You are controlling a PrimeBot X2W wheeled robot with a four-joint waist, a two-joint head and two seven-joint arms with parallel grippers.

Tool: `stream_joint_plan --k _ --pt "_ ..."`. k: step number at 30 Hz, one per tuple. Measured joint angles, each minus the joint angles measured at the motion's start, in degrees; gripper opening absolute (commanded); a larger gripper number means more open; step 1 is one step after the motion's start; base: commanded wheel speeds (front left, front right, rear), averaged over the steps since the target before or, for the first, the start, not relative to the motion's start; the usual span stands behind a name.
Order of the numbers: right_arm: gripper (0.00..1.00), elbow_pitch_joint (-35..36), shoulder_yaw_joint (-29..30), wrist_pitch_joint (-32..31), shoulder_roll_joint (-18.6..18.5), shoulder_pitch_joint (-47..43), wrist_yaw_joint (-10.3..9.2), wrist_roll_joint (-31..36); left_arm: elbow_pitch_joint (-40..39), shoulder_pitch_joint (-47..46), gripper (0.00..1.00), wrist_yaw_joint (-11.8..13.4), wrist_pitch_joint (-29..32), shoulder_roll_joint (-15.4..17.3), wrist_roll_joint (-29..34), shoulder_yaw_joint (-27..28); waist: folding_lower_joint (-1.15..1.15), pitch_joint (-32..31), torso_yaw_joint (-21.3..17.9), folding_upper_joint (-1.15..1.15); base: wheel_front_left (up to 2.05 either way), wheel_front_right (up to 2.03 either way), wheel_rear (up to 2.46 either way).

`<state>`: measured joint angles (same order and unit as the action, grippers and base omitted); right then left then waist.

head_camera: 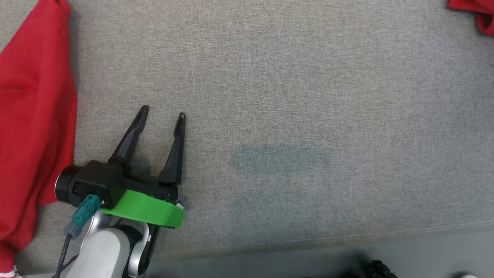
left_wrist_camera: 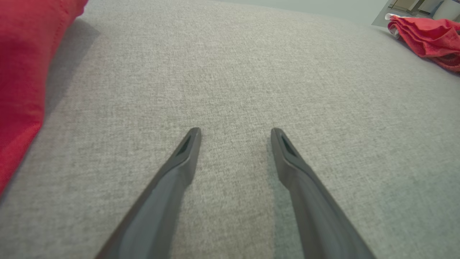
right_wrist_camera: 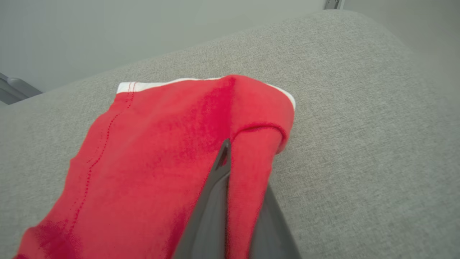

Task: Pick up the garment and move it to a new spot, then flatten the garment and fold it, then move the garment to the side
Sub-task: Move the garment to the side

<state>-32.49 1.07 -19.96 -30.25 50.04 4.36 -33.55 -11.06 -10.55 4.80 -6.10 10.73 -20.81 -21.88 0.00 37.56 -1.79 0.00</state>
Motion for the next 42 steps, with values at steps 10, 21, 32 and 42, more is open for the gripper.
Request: stream_joint_plan --k 10,21,32,42 --pt "0.00 -2.32 -0.34 0.37 -3.12 2.55 -0.01 2.07 -1.04 0.11 1.00 0.01 0.09 0.78 0.15 0.63 0.00 0.87 -0.11 0.00 0.00 0.00 0.00" --pt "0.00 -5.24 0.89 3.74 -5.28 4.10 -1.03 3.30 -3.44 0.14 1.00 0.45 1.08 1.62 0.87 1.46 -0.01 2.45 -1.06 0.00 0.00 0.00 0.00" --pt "1.00 -8.08 0.35 5.84 -3.79 5.00 -2.01 3.54 -5.02 0.18 1.00 0.73 1.35 2.35 0.92 3.26 0.00 3.72 -2.84 0.00 0.00 0.00 0.00" --pt "1.00 -11.67 0.29 7.34 -4.41 5.19 -2.98 5.15 -5.16 0.18 1.00 0.86 1.57 2.81 0.92 4.16 0.00 3.33 -5.42 0.00 0.00 0.00 0.00"
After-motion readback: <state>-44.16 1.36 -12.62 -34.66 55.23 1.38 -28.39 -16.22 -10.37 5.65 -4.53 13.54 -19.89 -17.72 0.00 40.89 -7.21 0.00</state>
